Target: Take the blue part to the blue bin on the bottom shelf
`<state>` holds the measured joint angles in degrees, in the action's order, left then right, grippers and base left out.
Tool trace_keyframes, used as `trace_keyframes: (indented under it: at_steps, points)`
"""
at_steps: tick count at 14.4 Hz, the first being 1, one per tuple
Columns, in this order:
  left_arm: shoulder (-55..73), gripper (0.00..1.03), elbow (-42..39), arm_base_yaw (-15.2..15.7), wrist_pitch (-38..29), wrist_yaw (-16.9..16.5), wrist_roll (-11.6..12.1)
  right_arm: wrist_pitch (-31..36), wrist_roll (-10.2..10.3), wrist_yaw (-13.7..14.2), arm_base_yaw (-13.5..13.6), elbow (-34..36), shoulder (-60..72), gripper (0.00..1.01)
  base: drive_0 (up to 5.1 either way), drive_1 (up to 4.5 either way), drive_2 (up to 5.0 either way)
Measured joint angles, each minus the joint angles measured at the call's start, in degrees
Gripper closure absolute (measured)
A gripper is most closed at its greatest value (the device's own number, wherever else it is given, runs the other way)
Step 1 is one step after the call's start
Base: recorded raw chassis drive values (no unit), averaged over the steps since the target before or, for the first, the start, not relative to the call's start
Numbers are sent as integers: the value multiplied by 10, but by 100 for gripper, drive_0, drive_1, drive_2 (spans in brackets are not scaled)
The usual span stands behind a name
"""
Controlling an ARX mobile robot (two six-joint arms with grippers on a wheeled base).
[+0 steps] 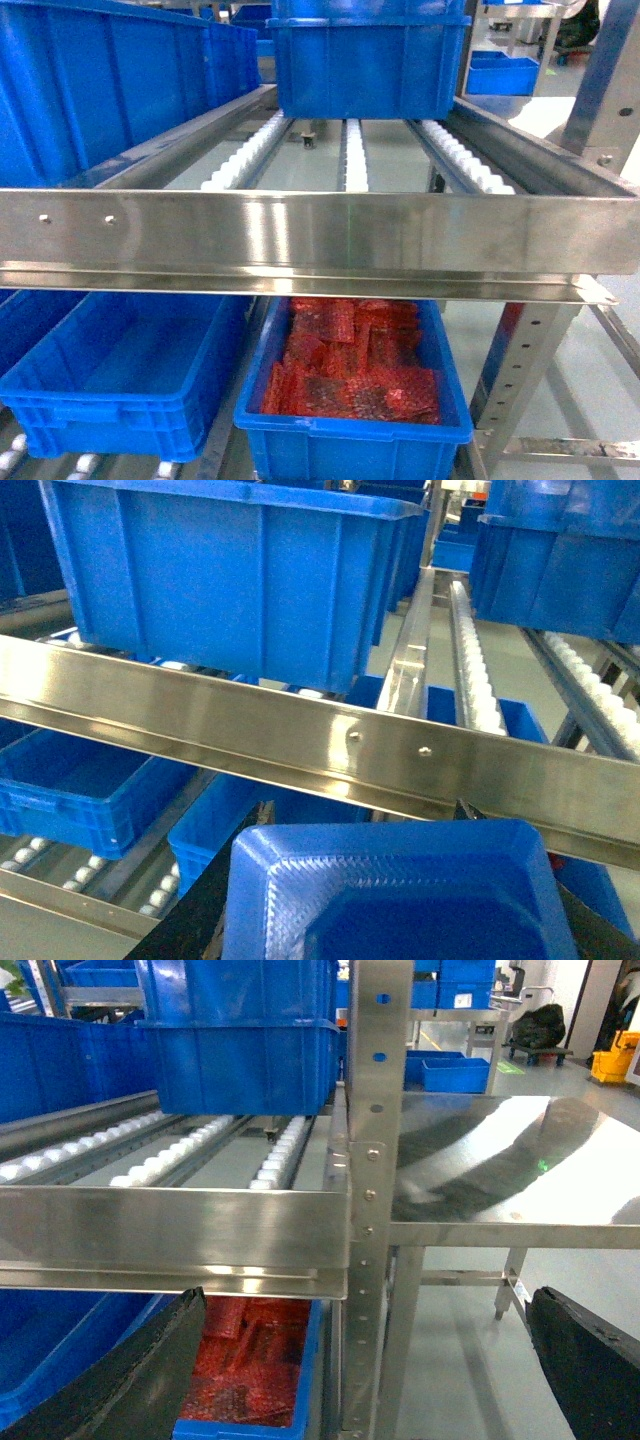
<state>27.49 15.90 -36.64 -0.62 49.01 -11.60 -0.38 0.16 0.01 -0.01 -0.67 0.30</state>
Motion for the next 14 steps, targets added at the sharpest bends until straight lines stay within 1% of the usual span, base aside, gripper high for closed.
trace_keyframes:
  at_steps: [5, 8, 9, 14]
  points:
    - [0, 60, 0, 0, -2, 0, 0, 2, 0, 0, 0, 0, 0, 3, -500, 245, 245]
    - [-3, 60, -1, 1, -3, 6, 0, 2, 0, -3, 0, 0, 0, 3, 0, 0, 0]
    - [-2, 60, 0, 1, -2, 2, 0, 0, 0, -2, 0, 0, 0, 3, 0, 0, 0]
    - [0, 60, 0, 1, -1, 2, 0, 1, 0, -2, 0, 0, 0, 3, 0, 0, 0]
